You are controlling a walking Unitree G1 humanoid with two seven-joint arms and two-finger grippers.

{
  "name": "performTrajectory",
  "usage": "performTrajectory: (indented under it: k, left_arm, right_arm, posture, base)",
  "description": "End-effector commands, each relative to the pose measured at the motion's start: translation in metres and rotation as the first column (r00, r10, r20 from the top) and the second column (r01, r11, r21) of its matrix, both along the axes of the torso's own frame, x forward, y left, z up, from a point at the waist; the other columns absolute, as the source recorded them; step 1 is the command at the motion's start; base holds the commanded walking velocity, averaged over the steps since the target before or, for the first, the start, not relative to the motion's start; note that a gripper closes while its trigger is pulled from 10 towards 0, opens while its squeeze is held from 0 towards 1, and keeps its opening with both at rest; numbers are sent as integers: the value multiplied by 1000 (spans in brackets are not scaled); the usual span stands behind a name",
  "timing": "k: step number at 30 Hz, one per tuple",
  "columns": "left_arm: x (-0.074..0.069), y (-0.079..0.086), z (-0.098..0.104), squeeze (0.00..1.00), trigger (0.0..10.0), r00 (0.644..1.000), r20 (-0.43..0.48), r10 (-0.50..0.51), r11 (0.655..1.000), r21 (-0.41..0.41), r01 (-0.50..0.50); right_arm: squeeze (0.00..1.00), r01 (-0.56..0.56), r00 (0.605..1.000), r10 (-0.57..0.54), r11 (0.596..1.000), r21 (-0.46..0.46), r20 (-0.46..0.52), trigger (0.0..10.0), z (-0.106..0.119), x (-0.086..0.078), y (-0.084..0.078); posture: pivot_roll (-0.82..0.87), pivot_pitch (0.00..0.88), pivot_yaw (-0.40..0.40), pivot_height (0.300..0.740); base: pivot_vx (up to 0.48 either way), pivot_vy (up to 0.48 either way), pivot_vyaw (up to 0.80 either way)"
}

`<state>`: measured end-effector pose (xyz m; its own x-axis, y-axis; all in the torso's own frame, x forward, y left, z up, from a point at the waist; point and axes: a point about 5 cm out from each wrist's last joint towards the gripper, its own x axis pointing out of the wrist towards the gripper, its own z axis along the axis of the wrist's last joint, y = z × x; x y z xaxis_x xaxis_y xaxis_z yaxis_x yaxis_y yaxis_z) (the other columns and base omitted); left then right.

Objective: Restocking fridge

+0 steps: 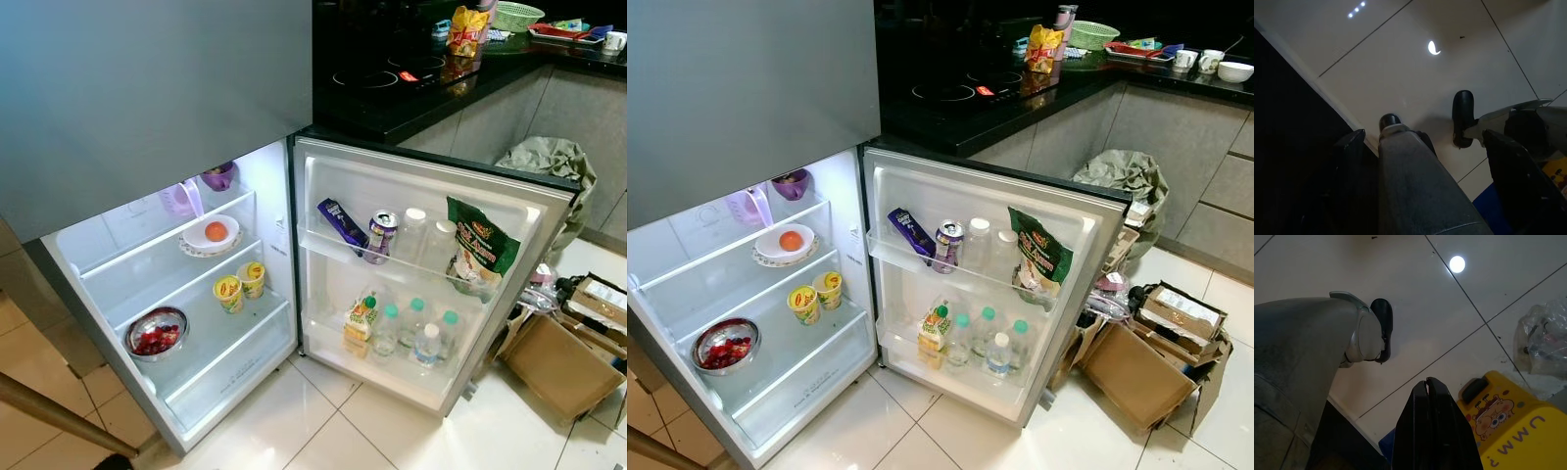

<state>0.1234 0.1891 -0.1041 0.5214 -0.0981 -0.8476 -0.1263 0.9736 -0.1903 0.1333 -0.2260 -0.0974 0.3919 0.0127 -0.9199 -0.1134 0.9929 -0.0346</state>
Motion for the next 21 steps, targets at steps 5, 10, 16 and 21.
performTrajectory:
  k: [5, 10, 16, 21]
  left_arm:
    - [-7, -3, -3, 0, 10000, 1000, -28, -4, 1000, -16, 3]
    - [-9, -1, -3, 0, 10000, 999, -36, -1, 1000, -14, 1]
    - [-9, -1, -3, 0, 10000, 999, -36, 0, 1000, -18, 0]
    - [-8, -1, -3, 0, 10000, 999, -34, -3, 1000, -18, 2]
  right_arm:
    - [0, 2, 1000, -2, 1000, 3, 1, 10000, 0, 0, 1]
    - [0, 3, 1000, -3, 1000, 5, 0, 10000, 0, -1, 1]
    - [0, 2, 1000, -2, 1000, 5, 1, 10000, 0, 0, 1]
    - [0, -1, 1000, 1, 1000, 4, 1, 10000, 0, 0, 1]
  posture:
    - [-82, 0, 1, 740]
    - [-83, 0, -1, 740]
    - [-83, 0, -1, 740]
    - [-83, 0, -1, 740]
  base:
    - [0, -387, 0]
    - [0, -385, 0]
    - [0, -387, 0]
    - [0, -388, 0]
